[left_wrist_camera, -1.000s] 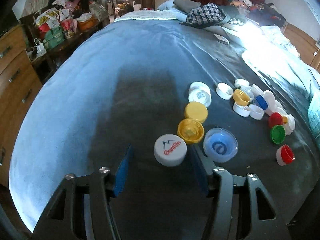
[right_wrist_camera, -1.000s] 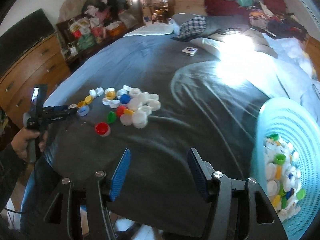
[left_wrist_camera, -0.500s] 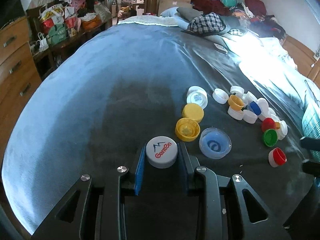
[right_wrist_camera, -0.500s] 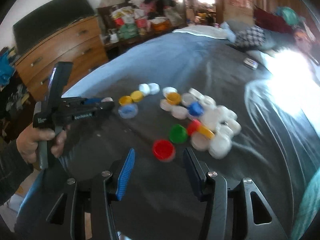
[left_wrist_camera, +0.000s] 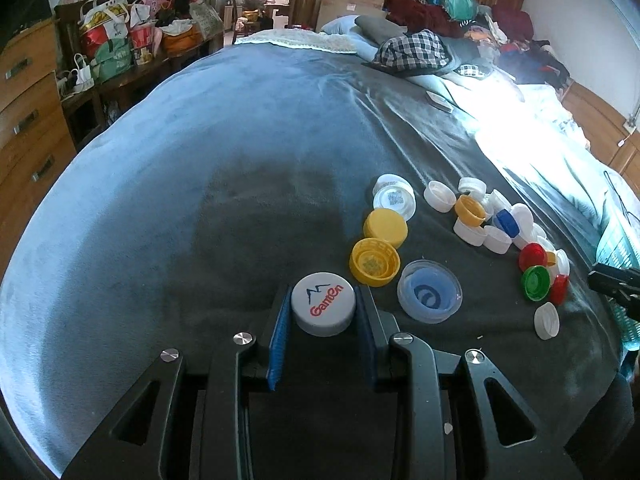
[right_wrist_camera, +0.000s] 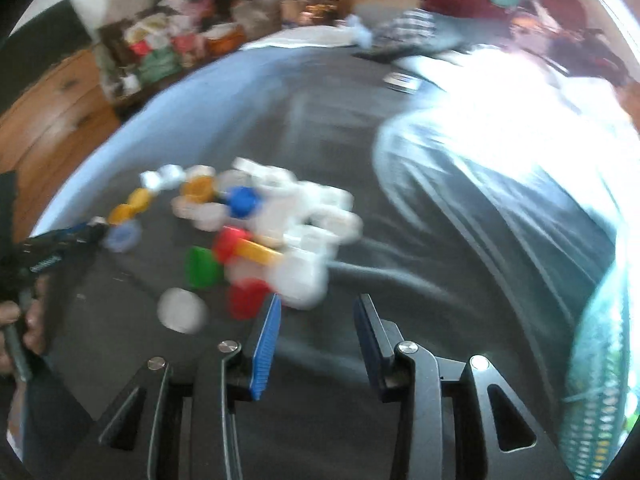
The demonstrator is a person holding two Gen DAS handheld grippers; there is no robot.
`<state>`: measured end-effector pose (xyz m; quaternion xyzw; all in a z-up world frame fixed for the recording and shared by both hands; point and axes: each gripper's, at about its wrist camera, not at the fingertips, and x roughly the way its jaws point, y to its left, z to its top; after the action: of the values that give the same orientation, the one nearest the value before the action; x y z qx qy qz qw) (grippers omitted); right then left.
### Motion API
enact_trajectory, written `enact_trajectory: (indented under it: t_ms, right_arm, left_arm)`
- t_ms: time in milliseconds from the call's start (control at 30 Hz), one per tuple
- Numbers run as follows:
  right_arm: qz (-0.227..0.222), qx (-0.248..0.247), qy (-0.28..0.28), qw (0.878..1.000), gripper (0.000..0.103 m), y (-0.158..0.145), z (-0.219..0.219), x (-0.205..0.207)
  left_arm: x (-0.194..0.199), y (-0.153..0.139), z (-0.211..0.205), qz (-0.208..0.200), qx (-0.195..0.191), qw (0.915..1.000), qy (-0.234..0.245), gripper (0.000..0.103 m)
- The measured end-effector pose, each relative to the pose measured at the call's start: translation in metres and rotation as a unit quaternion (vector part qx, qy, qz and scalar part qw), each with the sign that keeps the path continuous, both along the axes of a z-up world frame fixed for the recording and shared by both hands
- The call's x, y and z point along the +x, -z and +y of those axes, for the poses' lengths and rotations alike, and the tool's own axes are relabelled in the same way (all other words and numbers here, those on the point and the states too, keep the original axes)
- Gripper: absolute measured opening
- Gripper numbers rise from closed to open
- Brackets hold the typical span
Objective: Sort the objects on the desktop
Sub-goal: 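Grasp the white GamOn cap with left gripper while right grasps a white cap, then carry both held white caps over the blue basket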
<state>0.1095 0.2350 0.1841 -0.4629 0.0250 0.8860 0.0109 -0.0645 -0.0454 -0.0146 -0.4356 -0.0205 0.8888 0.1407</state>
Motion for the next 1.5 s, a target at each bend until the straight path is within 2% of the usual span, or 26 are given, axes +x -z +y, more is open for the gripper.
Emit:
enact_trajectory:
  t_ms: [67,167,300,667,933,1000,1033,1233,1500]
  right_arm:
    - [0.018,-0.02,-0.014,1.0,0.041,-0.007,-0.001,0.008]
    - [0.037,-0.052,-0.079,0.995,0.042,-0.014,-0.029,0.015]
    - [0.043,-0.06,-0.138,0.988,0.042,-0.009,-0.066,0.012]
    - [0.023,-0.055,-0.159,0.985,0.042,0.018,-0.084,0.001]
    - [0.007,-0.01,-0.166,0.986,0.042,0.034,-0.096,-0.013]
    - [0.007,0.01,-0.165,0.986,0.038,0.038,-0.1,-0.011]
    - [0.006,0.015,-0.161,0.987,0.032,0.037,-0.1,-0.01]
    - [0.031,0.008,-0.137,0.99,0.032,0.001,-0.09,0.003]
    - [0.076,0.009,-0.083,0.994,0.032,-0.062,-0.06,0.027]
  left_arm:
    - [0.0,0.0,0.001,0.001,-0.002,1.0,0.0,0.026]
    - [0.0,0.001,0.002,0.005,-0.003,1.0,-0.001,0.026]
    - [0.002,-0.001,-0.002,0.009,0.006,0.9999,0.0,0.026]
    - [0.003,-0.003,-0.001,0.014,-0.001,0.9999,0.003,0.026]
    - [0.001,-0.003,-0.001,0.007,-0.005,1.0,-0.004,0.026]
    - [0.002,-0.005,0.0,0.005,-0.006,0.9999,-0.007,0.026]
    - [0.003,-0.006,0.0,0.005,-0.005,0.9999,-0.01,0.026]
    - [0.02,-0.032,0.004,0.024,0.002,0.9997,-0.007,0.026]
    - [0.053,-0.092,0.044,0.06,0.011,0.998,0.017,0.026]
